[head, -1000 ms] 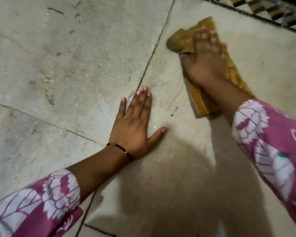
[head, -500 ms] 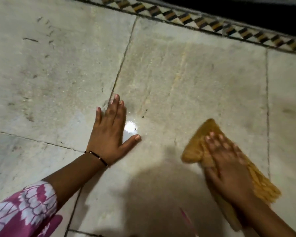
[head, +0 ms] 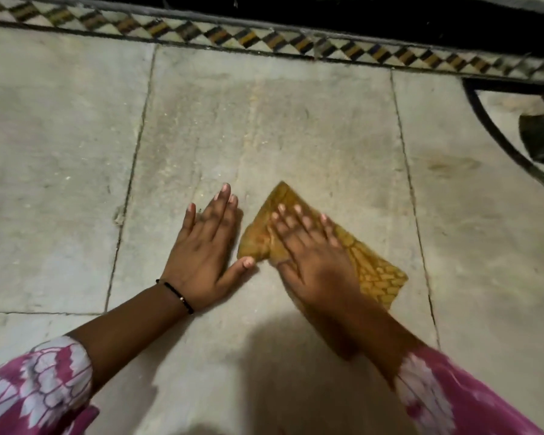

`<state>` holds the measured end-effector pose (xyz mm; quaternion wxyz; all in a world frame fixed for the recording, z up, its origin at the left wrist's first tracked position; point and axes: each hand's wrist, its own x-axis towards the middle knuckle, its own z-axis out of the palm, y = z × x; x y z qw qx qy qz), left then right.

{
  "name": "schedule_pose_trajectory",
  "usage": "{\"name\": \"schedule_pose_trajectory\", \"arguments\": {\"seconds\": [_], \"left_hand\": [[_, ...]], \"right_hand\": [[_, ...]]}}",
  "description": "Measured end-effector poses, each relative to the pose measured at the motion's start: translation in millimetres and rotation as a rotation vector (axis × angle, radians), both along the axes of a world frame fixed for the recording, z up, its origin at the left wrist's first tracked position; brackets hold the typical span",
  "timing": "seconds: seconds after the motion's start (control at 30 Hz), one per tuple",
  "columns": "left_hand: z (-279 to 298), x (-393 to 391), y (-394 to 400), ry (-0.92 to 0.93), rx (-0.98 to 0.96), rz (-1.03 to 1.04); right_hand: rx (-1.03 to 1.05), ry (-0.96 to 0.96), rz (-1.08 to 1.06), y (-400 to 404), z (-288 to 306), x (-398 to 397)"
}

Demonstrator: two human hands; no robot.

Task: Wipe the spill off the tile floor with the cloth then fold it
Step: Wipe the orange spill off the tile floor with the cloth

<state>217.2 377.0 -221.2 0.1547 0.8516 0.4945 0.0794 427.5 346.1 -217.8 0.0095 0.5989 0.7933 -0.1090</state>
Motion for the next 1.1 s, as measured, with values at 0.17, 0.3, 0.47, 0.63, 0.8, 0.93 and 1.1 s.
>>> {"name": "schedule_pose_trajectory", "arguments": {"seconds": [0.17,0.3,0.47,0.63,0.8,0.93,1.1], "left_hand": [[-9.7,0.3,-0.6,0.137,-0.005,-0.084],[-13.0,-3.9,-2.2,0.188,-0.005,-0.101],[-9.5,0.2,-2.4,0.190,-0.011,-0.088],[-7.7,0.4,-2.0,0.159,-0.002,-0.074],[-9.9,-2.3,-1.0,0.142,0.010,-0.094],[-10.3,-2.6,-1.8,0.131,0.006,-0.088],[-11.9,-4.2,-0.6,0.125,-0.007,-0.088]], "right_hand": [[-0.140,-0.014,-0.092,-92.5,0.8,76.1],[-0.074,0.004,-0.355,-103.0,6.6,125.4],[0.074,0.055,-0.901,-17.4,2.2,97.6],[0.086,0.026,-0.553,19.7,-4.3,11.3],[0.000,0.043,0.076,-53.3,-0.7,11.5],[-0.083,-0.008,0.263,-78.3,-2.3,85.2],[-0.022,0.034,-0.238,-21.4,0.6,109.5]]}}
